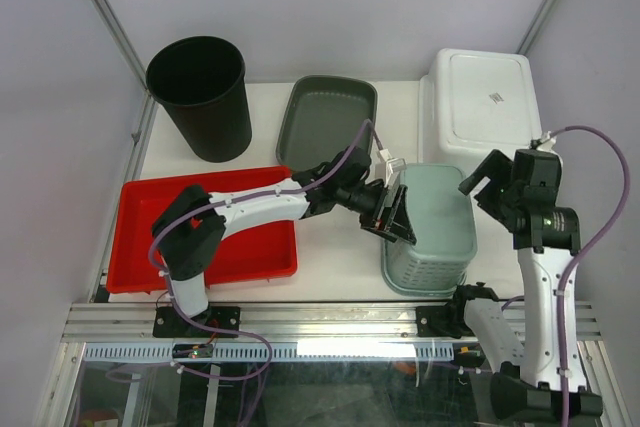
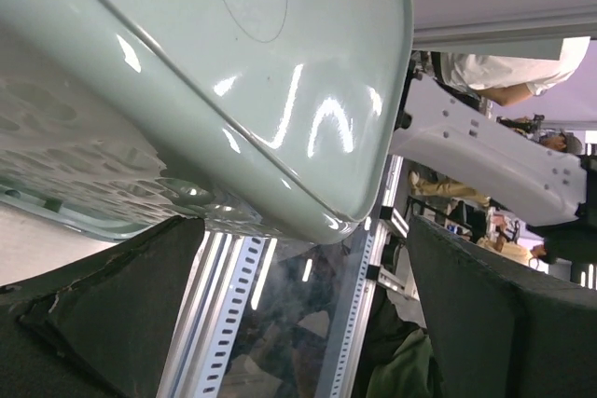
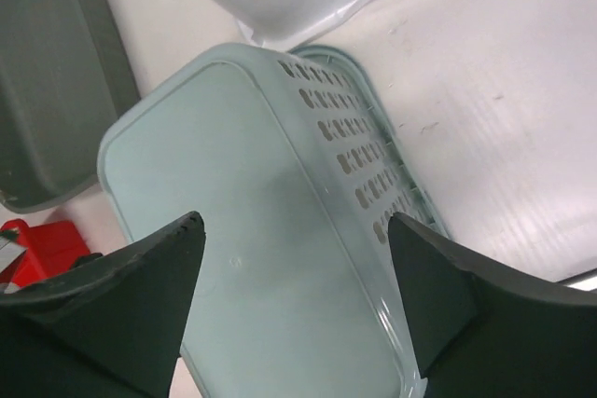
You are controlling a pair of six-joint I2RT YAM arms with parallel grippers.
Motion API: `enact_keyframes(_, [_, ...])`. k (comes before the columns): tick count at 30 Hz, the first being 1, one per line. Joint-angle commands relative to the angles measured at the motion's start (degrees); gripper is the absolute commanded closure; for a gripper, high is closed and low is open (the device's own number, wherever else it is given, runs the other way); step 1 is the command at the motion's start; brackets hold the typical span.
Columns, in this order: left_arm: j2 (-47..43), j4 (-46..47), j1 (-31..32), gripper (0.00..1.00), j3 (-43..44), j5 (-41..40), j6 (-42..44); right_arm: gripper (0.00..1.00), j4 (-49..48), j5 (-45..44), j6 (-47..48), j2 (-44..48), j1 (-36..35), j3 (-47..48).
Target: Turn the large container upside down
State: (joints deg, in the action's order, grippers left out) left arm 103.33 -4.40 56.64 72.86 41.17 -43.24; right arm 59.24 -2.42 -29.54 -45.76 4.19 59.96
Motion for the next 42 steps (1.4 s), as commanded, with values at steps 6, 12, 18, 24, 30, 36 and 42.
enact_keyframes(6, [5.2, 8.0, 1.7, 0.01, 7.9, 2.0, -2.7, 0.12, 11.5, -11.0, 3.5, 5.8, -0.1, 13.6])
enact_keyframes(12, [3.6, 6.6, 1.7, 0.01, 7.8, 0.7, -0.8, 0.12, 14.4, -8.8, 5.2, 7.7, -0.1, 17.2])
enact_keyframes(18, [-1.0, 2.9, 1.4, 0.01, 6.6, -1.4, 1.9, 0.14, 10.9, -2.0, 8.6, 11.2, -0.2, 17.8])
enact_keyframes(24, [-5.3, -1.5, 1.1, 0.01, 6.6, -6.1, 4.8, 0.14, 8.5, 1.0, 9.2, 12.4, -0.1, 18.4])
enact_keyframes(30, [-6.7, -3.7, 0.6, 0.01, 6.0, -7.5, 5.5, 0.14, 9.0, 3.3, 9.1, 11.8, -0.1, 16.6])
enact_keyframes(36, [-8.0, -5.2, 0.1, 0.01, 4.6, -9.3, 6.4, 0.13, 9.3, 3.1, 9.8, 12.1, -0.1, 15.9])
enact_keyframes(42, [-9.5, -7.9, -0.7, 0.01, 4.2, -11.5, 7.7, 0.12, 9.4, 5.6, 11.7, 12.8, -0.2, 15.0])
